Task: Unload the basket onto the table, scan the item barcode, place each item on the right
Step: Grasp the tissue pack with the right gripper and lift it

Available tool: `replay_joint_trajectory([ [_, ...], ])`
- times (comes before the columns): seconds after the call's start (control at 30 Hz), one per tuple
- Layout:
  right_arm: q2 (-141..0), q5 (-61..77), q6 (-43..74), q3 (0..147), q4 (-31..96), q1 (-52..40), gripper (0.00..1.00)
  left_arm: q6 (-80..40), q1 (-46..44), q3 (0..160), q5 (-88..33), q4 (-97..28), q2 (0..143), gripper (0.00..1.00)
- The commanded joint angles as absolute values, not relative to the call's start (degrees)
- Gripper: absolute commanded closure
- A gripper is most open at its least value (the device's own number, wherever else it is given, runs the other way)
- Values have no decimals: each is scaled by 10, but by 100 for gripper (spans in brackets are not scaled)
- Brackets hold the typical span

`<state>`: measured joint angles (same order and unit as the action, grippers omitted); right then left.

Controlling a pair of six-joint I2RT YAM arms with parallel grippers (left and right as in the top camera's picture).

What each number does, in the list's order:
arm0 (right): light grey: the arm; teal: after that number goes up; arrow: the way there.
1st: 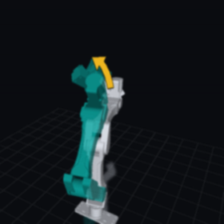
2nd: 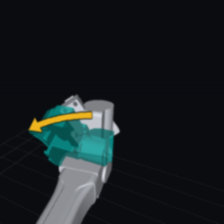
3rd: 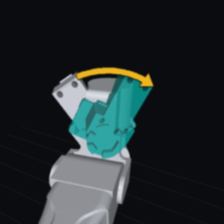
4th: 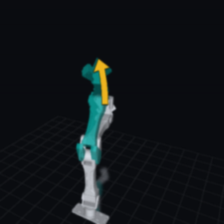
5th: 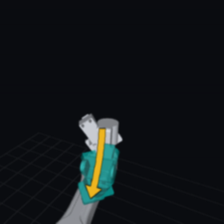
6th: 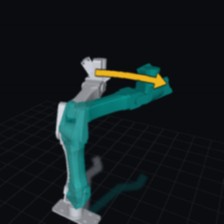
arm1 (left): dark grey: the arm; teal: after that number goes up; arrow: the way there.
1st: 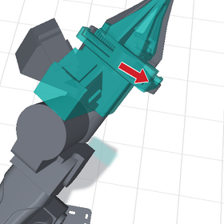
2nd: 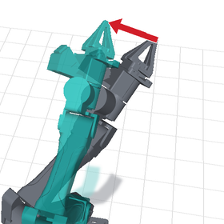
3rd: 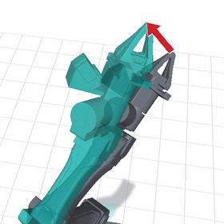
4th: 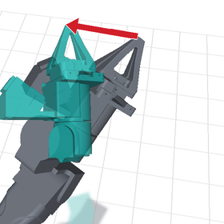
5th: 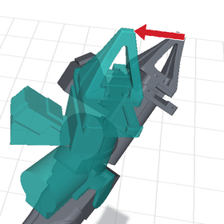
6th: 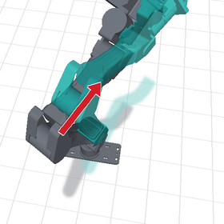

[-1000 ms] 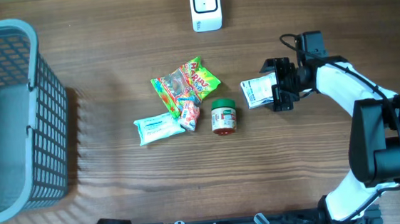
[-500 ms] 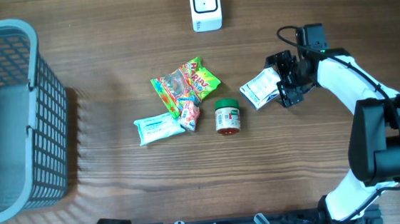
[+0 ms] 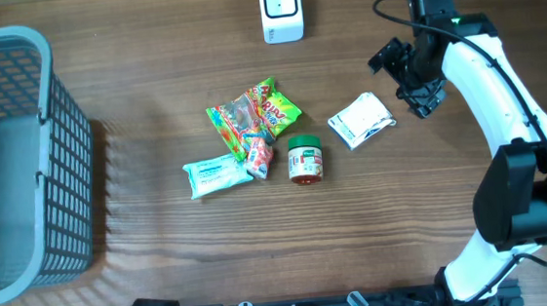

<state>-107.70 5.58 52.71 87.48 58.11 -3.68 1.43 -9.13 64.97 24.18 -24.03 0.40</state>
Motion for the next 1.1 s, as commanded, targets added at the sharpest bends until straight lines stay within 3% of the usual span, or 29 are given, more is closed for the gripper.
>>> replay_joint_trajectory([
  [0.0, -1115, 24, 514, 880, 583, -47, 1, 1, -88, 642, 318, -301, 4, 0],
  [0.37, -1192, 25, 543, 880, 523, -79, 1, -9, -88, 628, 316, -411, 4, 0],
  [1.07, -1206, 30, 572, 876, 571, -80, 0, -9, -88, 628, 316, -442, 4, 0],
])
